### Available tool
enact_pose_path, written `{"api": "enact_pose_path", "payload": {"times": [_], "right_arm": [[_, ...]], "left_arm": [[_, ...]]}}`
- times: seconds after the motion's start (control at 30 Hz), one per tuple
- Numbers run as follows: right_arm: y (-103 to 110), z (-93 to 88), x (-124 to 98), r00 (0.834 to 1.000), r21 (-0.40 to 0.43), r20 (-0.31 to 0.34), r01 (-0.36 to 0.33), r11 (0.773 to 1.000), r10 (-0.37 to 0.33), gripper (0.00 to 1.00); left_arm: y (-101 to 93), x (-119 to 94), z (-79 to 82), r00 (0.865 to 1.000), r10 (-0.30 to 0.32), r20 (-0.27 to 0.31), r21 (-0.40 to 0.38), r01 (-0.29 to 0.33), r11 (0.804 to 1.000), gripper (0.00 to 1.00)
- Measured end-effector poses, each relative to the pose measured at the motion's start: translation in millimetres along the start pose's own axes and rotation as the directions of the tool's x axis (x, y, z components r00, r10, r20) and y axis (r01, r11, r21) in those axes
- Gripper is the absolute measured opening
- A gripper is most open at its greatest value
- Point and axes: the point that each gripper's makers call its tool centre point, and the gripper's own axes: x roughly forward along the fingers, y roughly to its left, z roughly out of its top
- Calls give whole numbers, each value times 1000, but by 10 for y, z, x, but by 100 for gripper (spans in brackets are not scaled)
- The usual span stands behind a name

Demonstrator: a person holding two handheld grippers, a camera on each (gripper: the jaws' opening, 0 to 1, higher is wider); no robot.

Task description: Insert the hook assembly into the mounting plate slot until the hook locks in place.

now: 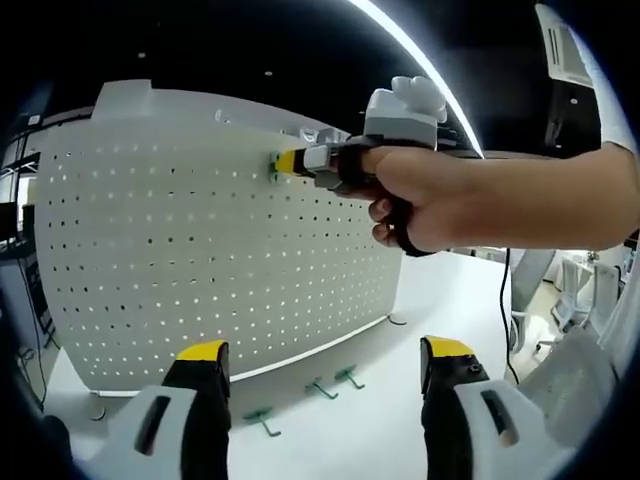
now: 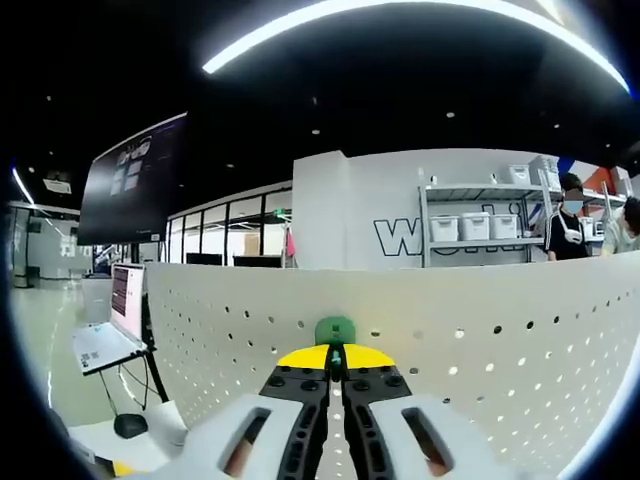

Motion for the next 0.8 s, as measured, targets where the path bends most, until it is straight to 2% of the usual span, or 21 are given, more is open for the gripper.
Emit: {"api": "enact_pose_path", "payload": {"times": [0.33,0.53,0.8], "right_arm": [[7,-9,29,999,-2,-2,36,999,-36,0],[8,-12,49,993,-45,-13,114,992,-115,1],[-13,-18,67,977,-8,-29,211,977,-211,1]], "left_arm": [[17,-50,-19,1000,12,-2,-20,-12,1000,79],[1,-69,-31,1000,11,1,-22,-11,1000,78],[-19,-98,-73,1000,4,-4,-29,-4,1000,77]]}}
